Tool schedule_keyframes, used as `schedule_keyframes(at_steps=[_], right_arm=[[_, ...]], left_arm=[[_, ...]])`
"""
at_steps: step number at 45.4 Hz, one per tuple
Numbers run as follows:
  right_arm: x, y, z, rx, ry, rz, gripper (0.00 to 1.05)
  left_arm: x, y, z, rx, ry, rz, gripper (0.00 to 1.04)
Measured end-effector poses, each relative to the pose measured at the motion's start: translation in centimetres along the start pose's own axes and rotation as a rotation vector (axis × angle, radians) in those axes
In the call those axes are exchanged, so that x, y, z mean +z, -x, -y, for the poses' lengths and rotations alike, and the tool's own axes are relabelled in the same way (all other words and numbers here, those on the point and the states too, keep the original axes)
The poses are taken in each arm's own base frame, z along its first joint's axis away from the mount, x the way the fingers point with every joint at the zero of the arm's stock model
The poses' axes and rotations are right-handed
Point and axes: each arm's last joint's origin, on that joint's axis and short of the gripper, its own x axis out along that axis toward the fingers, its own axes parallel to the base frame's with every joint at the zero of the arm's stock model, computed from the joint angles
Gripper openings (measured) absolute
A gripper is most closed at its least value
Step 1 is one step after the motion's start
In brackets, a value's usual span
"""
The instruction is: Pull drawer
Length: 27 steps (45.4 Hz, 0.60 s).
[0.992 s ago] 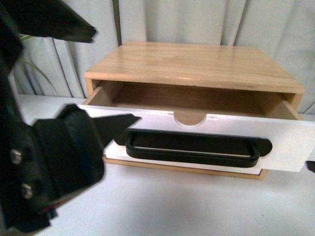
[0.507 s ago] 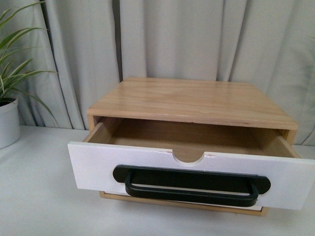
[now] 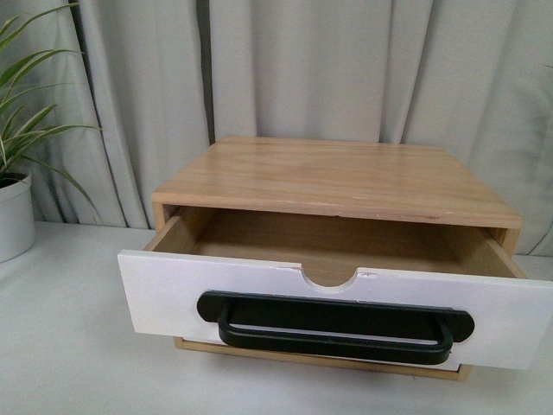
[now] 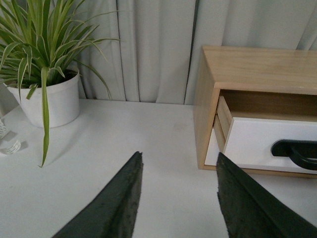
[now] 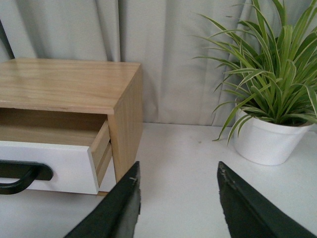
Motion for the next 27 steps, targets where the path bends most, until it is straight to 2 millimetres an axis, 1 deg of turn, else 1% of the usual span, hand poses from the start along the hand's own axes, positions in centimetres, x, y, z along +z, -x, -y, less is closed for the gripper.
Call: schedule_keyframes(at_steps=[2, 4, 8, 9, 11, 12, 14, 17, 22, 27], right_arm=[[-0.3, 0.0, -0.2, 0.002, -0.007, -0.003, 0.35], [-0.5, 0.0, -0.3, 0.005, -0.011, -0.003, 0.28], [-0.7, 0.0, -0.9, -0.026, -0.015, 0.003, 0.14], [-0.7, 0.0, -1.0, -0.025, -0.016, 0.003, 0.12], [-0.9, 0.0, -1.4, 0.009, -0.017, 0.005, 0.02], [-0.9, 0.0, -1.5, 0.017, -0.017, 0.006, 0.01], [-1.1, 0.0, -1.5, 0.018, -0.018, 0.005, 0.01], [-1.3, 0.0, -1.5, 0.009, -0.020, 0.002, 0.01], [-1.6, 0.0, -1.5, 0.013, -0.021, 0.001, 0.01], [-1.9, 0.1, -1.6, 0.013, -0.021, 0.007, 0.01]], left_arm=[[-0.2, 0.0, -0.2, -0.002, 0.001, -0.002, 0.40], [-0.4, 0.0, -0.3, 0.000, 0.003, -0.002, 0.35], [-0.5, 0.0, -0.6, 0.004, 0.006, 0.000, 0.21], [-0.6, 0.0, -0.7, 0.006, 0.006, -0.001, 0.17], [-0.8, 0.0, -1.1, -0.027, 0.009, -0.001, 0.08], [-0.9, 0.0, -1.3, -0.021, 0.013, -0.001, 0.04], [-1.0, 0.0, -1.7, 0.013, 0.015, -0.001, 0.04], [-1.1, 0.0, -1.7, 0.013, 0.017, 0.001, 0.04], [-2.1, 0.0, -1.7, 0.008, 0.017, 0.000, 0.04], [-2.0, 0.1, -1.7, 0.011, 0.017, 0.002, 0.04]])
